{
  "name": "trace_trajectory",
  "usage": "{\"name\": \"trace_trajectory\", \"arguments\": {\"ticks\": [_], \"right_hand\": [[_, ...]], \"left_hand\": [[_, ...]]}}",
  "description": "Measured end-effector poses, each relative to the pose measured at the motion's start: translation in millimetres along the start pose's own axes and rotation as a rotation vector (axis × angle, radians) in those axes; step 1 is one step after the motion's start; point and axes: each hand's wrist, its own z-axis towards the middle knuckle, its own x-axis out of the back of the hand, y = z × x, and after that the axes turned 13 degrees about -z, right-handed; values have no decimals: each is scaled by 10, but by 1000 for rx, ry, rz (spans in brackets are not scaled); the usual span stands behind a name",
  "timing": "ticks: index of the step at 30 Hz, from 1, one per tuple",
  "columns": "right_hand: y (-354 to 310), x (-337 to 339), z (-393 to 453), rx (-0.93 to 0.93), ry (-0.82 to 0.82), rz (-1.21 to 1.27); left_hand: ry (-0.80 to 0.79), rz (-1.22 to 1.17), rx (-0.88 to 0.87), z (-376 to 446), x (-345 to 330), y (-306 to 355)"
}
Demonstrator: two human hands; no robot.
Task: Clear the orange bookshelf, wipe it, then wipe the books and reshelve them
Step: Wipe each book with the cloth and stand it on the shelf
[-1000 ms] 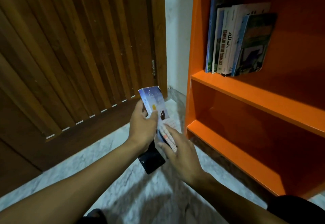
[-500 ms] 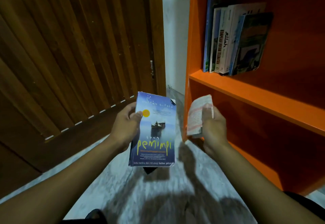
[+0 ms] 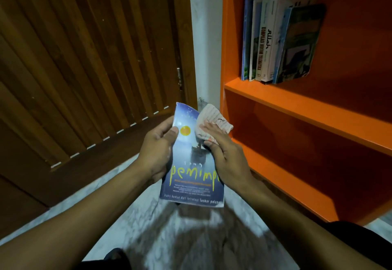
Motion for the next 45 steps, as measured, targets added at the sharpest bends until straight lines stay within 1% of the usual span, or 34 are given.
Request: {"name": "trace_trajectory", "arguments": {"ticks": [2,8,12,15,17,18,20,25,26,28,30,34,40,45], "right_hand": [[-19,-49,-61,51,-40,18],[-5,-196,-247,237,-77,40],[-33,-236,-366,305,-189,-28],[-79,-243,-425,263,-322,-46],[-105,-221,-412,139,-386,0],[-111,-204,-380,71,-382,15],[-115,-153,-293,-36,-294,61],[-23,-33,-43,-331,69,216],[5,-28,-4,-373,111,257],[15,-45,56,-386,164,281],[-57,-100,65,-356,164,289],[-175,-228,35,-299,122,125],[-189,-197,37,-199,43,98],[-160,-204,12,-170,36,70]], "left_hand": [[55,-42,-18,93,51,36],[226,-135,-36,253,240,210],[316,-118,-81,312,378,303],[335,-48,-108,336,461,294],[326,40,-110,321,490,271],[309,82,-103,312,501,254],[268,135,-80,290,521,211],[177,182,9,143,461,108],[152,174,35,95,414,85],[100,141,77,6,295,19],[46,100,127,-92,140,-65],[-62,58,189,-218,-128,-238],[-34,99,161,-170,-193,-268],[-26,37,167,-193,-214,-297]]}}
